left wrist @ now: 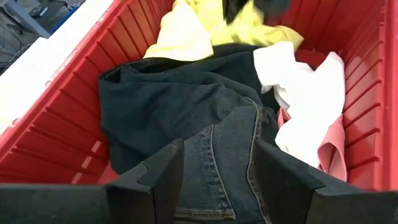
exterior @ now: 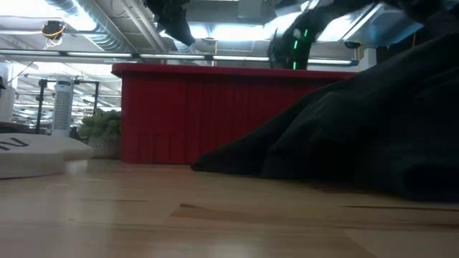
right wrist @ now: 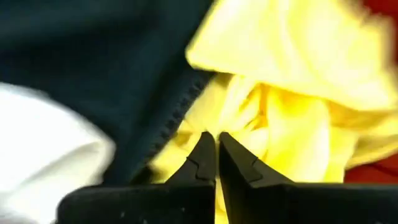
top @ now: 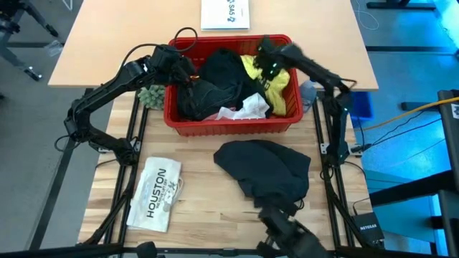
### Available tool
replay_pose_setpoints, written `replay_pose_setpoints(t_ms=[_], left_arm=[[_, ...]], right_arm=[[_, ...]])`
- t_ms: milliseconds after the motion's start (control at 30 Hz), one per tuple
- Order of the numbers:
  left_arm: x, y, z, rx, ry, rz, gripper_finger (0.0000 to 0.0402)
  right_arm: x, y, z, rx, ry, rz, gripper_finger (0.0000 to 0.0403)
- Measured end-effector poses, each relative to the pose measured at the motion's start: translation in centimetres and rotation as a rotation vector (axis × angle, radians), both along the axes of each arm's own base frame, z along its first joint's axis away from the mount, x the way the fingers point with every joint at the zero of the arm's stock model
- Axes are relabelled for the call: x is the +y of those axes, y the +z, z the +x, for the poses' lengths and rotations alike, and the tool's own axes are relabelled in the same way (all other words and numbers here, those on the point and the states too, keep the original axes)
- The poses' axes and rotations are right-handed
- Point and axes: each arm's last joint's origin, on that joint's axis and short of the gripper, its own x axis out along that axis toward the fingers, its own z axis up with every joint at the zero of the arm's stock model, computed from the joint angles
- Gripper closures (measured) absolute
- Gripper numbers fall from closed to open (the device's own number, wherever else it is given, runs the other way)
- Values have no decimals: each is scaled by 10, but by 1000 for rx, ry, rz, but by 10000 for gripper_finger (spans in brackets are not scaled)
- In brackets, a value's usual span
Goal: Fold laundry
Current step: Remove the yellow shirt from the red bin
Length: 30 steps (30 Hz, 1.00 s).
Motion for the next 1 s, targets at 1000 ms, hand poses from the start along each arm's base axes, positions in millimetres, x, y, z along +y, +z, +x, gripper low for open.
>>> replay_pose_setpoints(t_ms=[1000], left_arm=[[1, 2, 1, -46, 33, -21, 219]], right_arm=[[294, 229, -79, -879, 1078, 681, 401]])
